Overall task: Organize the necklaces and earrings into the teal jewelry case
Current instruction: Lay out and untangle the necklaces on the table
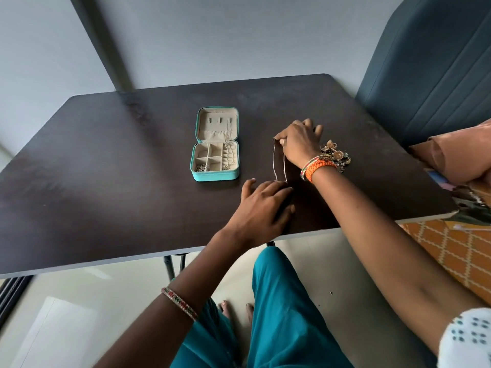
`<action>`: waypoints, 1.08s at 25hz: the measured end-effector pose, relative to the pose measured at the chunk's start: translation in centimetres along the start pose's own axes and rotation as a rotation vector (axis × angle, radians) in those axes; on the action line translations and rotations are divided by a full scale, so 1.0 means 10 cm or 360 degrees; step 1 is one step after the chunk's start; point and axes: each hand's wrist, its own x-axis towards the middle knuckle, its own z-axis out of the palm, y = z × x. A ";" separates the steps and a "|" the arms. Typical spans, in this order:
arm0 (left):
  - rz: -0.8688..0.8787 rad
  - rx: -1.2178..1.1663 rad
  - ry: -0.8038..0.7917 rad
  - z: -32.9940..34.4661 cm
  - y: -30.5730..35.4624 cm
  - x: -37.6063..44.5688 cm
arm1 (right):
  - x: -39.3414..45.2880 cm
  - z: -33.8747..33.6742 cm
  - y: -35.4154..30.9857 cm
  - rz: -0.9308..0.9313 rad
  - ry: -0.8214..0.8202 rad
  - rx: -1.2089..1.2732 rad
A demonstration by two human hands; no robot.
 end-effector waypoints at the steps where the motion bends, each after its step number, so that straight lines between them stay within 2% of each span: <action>1: 0.0017 -0.0006 0.0010 0.01 0.02 0.01 | 0.04 -0.01 -0.01 -0.0007 -0.0017 -0.0005; 4: 0.0019 0.0013 0.0071 0.02 0.01 0.05 | 0.13 -0.08 -0.07 -0.0005 -0.0110 -0.0043; 7: -0.0020 -0.0132 0.0136 0.01 0.03 0.05 | 0.12 -0.13 -0.25 0.0017 -0.0023 0.0098; 9: -0.0058 -0.0315 0.0331 -0.07 0.04 0.06 | 0.05 -0.14 -0.45 0.0028 -0.0082 0.0570; 11: -0.0145 -0.0520 0.0628 -0.16 -0.04 0.01 | 0.00 -0.06 -0.62 0.0049 -0.0307 0.0880; 13: -0.0259 -0.0686 0.0840 -0.23 -0.17 -0.10 | -0.03 0.02 -0.75 0.0045 -0.0400 0.0893; 15: -0.0407 -0.0649 0.0960 -0.40 -0.39 -0.43 | -0.11 0.13 -1.09 -0.0032 -0.0388 0.0946; 20: -0.0487 -0.0719 0.0929 -0.36 -0.44 -0.48 | -0.16 0.22 -1.28 -0.0057 -0.0448 0.0968; 23: -0.0400 -0.0627 0.0753 -0.32 -0.37 -0.40 | -0.09 0.07 -1.08 -0.0015 -0.0264 0.0998; 25: -0.0251 -0.0475 0.0516 -0.27 -0.28 -0.26 | -0.02 -0.12 -0.66 -0.0010 -0.0128 0.0713; 27: -0.0134 -0.0237 0.0310 -0.21 -0.19 -0.07 | 0.04 -0.30 -0.20 -0.0045 -0.0169 0.0250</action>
